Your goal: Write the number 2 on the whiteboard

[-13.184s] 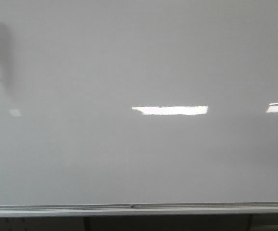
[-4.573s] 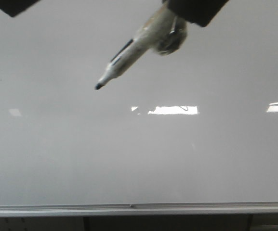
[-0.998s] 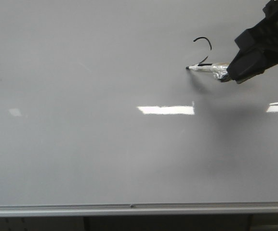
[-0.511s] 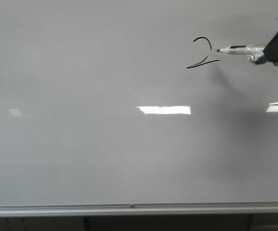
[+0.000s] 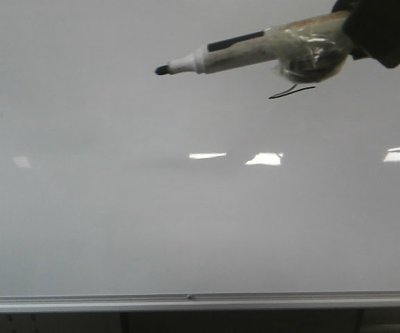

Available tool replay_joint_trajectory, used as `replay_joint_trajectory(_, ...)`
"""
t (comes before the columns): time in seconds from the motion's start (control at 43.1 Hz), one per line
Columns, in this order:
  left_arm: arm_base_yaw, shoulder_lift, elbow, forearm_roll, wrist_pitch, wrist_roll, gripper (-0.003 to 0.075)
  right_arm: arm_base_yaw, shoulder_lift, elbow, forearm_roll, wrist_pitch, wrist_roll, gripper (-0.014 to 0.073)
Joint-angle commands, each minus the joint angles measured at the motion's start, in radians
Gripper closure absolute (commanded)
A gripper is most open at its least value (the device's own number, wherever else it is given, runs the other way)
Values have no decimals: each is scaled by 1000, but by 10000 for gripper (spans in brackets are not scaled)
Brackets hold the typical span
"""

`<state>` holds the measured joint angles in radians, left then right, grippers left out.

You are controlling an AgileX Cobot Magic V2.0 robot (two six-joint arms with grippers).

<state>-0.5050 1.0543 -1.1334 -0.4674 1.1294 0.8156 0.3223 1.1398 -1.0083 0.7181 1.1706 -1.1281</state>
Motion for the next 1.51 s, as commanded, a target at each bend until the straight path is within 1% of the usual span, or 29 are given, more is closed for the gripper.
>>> replay_joint_trajectory(0.0, -76, 29, -58, -55, -26, 26, 176, 48, -24, -35, 33, 0, -21, 633)
replay_joint_trajectory(0.162, -206, 130, -95, -53, -28, 34, 176, 55, -24, -35, 33, 1, -21, 633)
replay_joint_trajectory(0.302, -277, 209, -129, -51, -50, 34, 177, 55, -24, -35, 33, -1, -21, 633)
replay_joint_trajectory(0.441, -301, 281, -161, -49, -81, 37, 177, 55, -24, -35, 33, -1, -21, 633)
replay_joint_trajectory(0.743, -303, 366, -170, -56, -104, 37, 183, 55, -24, -35, 33, -16, -21, 633)
replay_joint_trajectory(0.836, -303, 377, -170, -59, -114, 37, 251, 55, -24, -35, 33, -18, -21, 633)
replay_joint_trajectory(0.928, -303, 377, -170, -62, -118, 37, 375, 55, -24, -35, 33, -18, -21, 633)
replay_joint_trajectory(0.998, -303, 377, -170, -62, -118, 37, 450, 55, -24, -35, 33, -18, -21, 632)
replay_joint_trajectory(1.091, -303, 377, -170, -62, -118, 37, 530, 55, -24, -35, 33, -18, -21, 628)
replay_joint_trajectory(1.184, -303, 377, -170, -62, -118, 37, 591, 55, -24, -35, 33, -19, -21, 619)
replay_joint_trajectory(1.23, -303, 377, -170, -62, -118, 37, 617, 55, -24, -35, 33, -20, -21, 589)
replay_joint_trajectory(1.3, -303, 377, -170, -62, -116, 37, 647, 55, -24, -35, 33, -20, -21, 491)
replay_joint_trajectory(1.393, -303, 377, -170, -62, -109, 37, 675, 55, -24, -35, 29, -25, -20, 288)
replay_joint_trajectory(1.439, -303, 377, -170, -60, -103, 37, 678, 54, -24, -35, 7, -32, -5, 191)
replay_joint_trajectory(1.485, -299, 377, -170, -57, -95, 37, 678, 42, -27, -38, -34, -41, 29, 126)
